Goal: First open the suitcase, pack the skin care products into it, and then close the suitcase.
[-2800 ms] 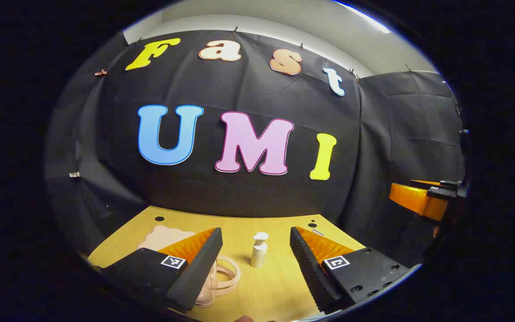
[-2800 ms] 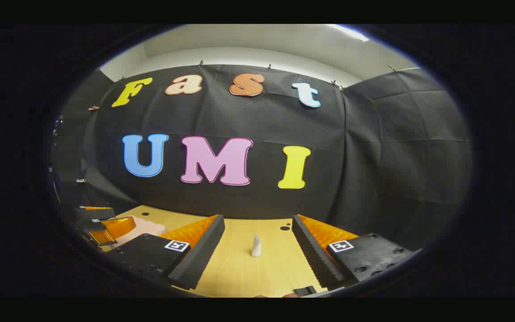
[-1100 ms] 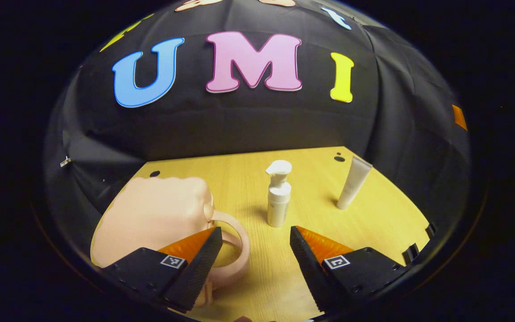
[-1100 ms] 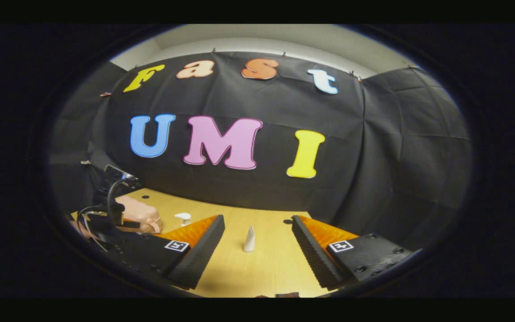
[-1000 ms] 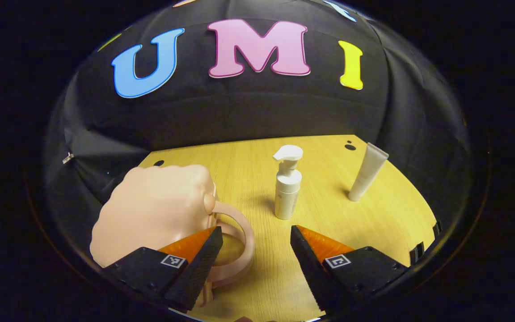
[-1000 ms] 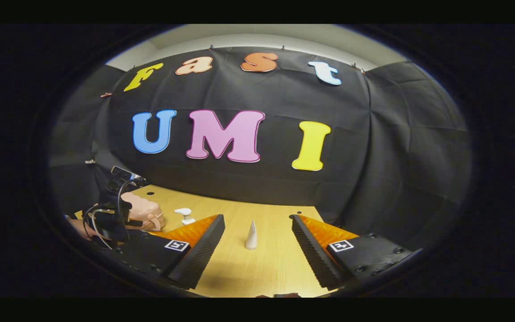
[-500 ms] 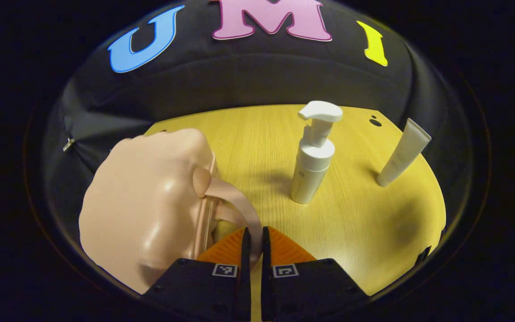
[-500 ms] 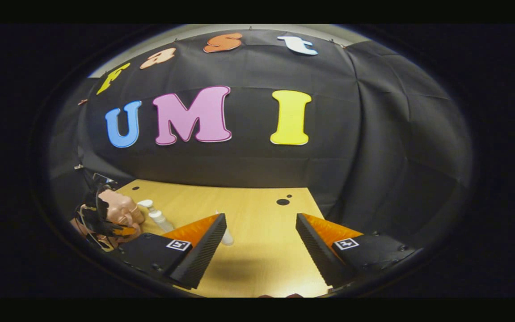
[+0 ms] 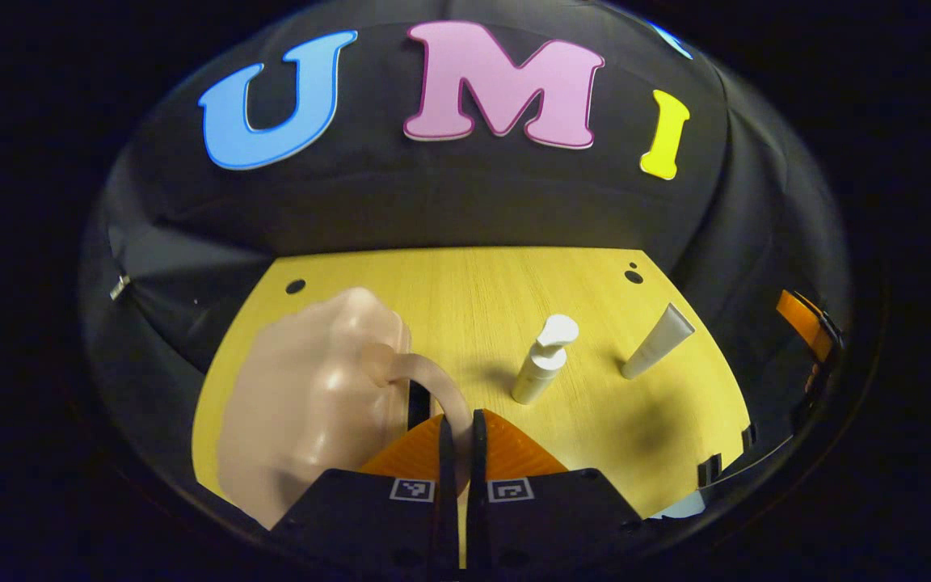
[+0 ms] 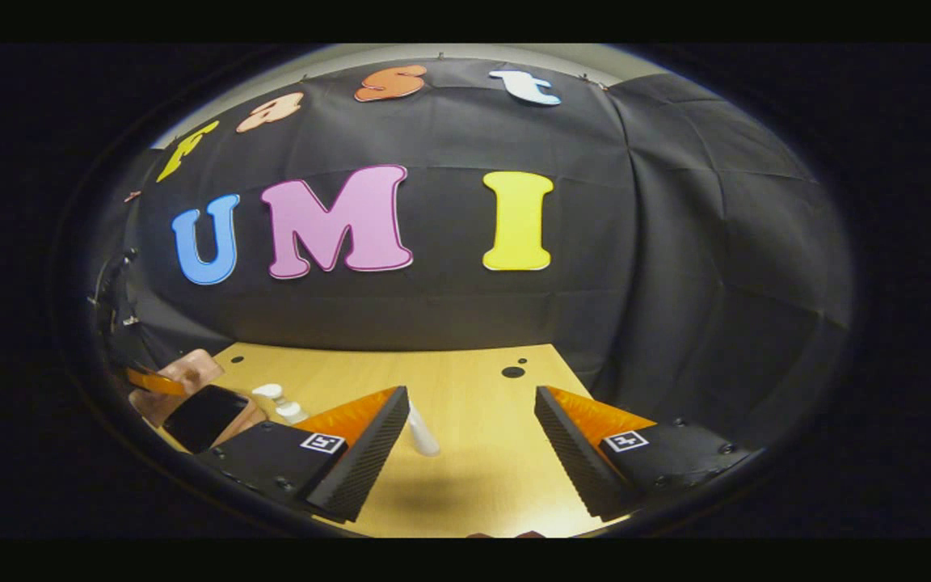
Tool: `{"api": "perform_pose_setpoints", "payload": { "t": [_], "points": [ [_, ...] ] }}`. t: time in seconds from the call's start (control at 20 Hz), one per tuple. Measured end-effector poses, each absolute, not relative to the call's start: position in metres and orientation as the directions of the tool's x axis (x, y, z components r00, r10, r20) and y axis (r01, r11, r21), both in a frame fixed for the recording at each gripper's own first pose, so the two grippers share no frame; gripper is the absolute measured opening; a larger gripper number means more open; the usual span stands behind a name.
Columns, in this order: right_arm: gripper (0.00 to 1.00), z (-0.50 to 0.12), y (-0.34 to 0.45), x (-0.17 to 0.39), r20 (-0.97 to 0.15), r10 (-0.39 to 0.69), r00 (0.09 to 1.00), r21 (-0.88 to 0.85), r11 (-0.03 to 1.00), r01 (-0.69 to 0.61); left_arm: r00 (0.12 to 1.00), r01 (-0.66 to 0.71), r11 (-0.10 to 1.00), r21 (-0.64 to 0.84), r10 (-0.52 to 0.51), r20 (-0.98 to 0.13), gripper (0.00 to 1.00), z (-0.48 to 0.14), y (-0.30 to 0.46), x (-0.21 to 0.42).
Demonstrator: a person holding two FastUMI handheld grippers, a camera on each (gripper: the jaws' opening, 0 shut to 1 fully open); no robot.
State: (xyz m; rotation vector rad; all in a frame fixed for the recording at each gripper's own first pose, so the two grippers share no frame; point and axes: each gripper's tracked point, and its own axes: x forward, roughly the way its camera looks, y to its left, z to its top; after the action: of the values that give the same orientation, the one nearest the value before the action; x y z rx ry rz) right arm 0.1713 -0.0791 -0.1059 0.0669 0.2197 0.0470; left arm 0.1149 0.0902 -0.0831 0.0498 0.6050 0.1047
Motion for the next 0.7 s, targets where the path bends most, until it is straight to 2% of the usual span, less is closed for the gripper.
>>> {"api": "perform_pose_setpoints", "payload": {
  "t": [0.15,0.25,0.45,0.7],
  "points": [
    [1.0,-0.098,-0.044,0.175,-0.218,0.091,0.972,0.134,0.989,-0.062,0.837,-0.113,0.993,0.027,0.109,-0.537,0.09,-0.035,0.138,0.091],
    [0.99,-0.095,-0.029,0.177,-0.21,0.096,0.973,0.139,0.988,-0.067,0.857,-0.144,0.989,0.038,0.143,-0.495,0.09,-0.013,0.187,0.081],
    [0.99,-0.091,-0.014,0.176,-0.204,0.095,0.974,0.107,0.991,-0.074,0.827,-0.298,0.898,0.322,0.411,-0.382,0.09,0.022,0.316,0.059],
    [0.99,-0.097,-0.008,0.172,-0.227,0.069,0.971,0.087,0.995,-0.05,0.784,-0.422,0.793,0.438,0.563,-0.263,0.09,0.002,0.456,0.056]
  ]
}}
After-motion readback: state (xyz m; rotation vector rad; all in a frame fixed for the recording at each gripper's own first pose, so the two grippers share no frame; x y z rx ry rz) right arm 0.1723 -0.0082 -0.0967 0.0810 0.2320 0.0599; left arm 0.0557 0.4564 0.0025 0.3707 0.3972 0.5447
